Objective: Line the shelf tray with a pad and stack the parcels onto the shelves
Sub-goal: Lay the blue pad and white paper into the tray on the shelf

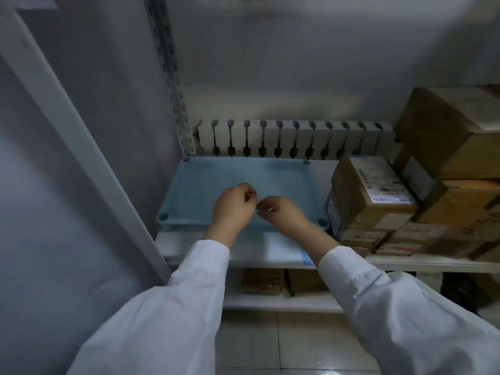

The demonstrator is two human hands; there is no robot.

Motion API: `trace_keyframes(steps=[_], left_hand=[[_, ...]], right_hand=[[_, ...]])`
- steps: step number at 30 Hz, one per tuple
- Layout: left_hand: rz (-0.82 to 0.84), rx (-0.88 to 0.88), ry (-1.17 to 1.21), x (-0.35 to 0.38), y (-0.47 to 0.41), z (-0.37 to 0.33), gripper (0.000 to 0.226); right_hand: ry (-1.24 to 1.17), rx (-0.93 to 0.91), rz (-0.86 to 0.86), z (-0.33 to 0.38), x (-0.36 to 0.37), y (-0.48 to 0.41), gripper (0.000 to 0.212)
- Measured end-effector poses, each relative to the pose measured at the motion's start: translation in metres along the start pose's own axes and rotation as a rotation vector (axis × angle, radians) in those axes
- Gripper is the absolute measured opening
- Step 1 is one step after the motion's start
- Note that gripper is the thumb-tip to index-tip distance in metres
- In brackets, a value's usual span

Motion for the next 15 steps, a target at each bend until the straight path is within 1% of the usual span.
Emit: trace_keyframes(steps=[4,7,9,13,14,15], left_hand=[[0.02,-0.049,0.018,0.01,0.007,0.016,0.02],[0.027,-0.078,0.049,0.018,0.01,0.021,0.019],[0.02,-0.1,0.054,0.023,0.012,0.022,0.018],[0.017,-0.149,0.073,0.032,0.018,0.023,0.018],[0.013,-0.157,0.075,0.032,0.02,0.022,0.018],[0.01,-0.166,0.079,0.034,0.022,0.022,0.018]], right_hand=[[0.142,0.0,0.164,-0.018,0.022,0.006,0.038],[0.181,0.016,0.197,-0.03,0.032,0.003,0.047],[0.241,-0.017,0.209,-0.035,0.036,0.004,0.057],[0.589,-0.167,0.259,-0.043,0.045,0.019,0.078],[0.664,-0.196,0.266,-0.046,0.047,0.023,0.078],[0.71,-0.214,0.264,-0.05,0.049,0.025,0.072]])
Point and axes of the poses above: each hand's wrist, its own y-axis away from the middle knuckle, its own x-axis out of the palm, z = x × y, the point moved 4 cm from there along -y, towards the middle knuckle, and after that the axes turned 7 degrees about -z, right-handed, at the moved point
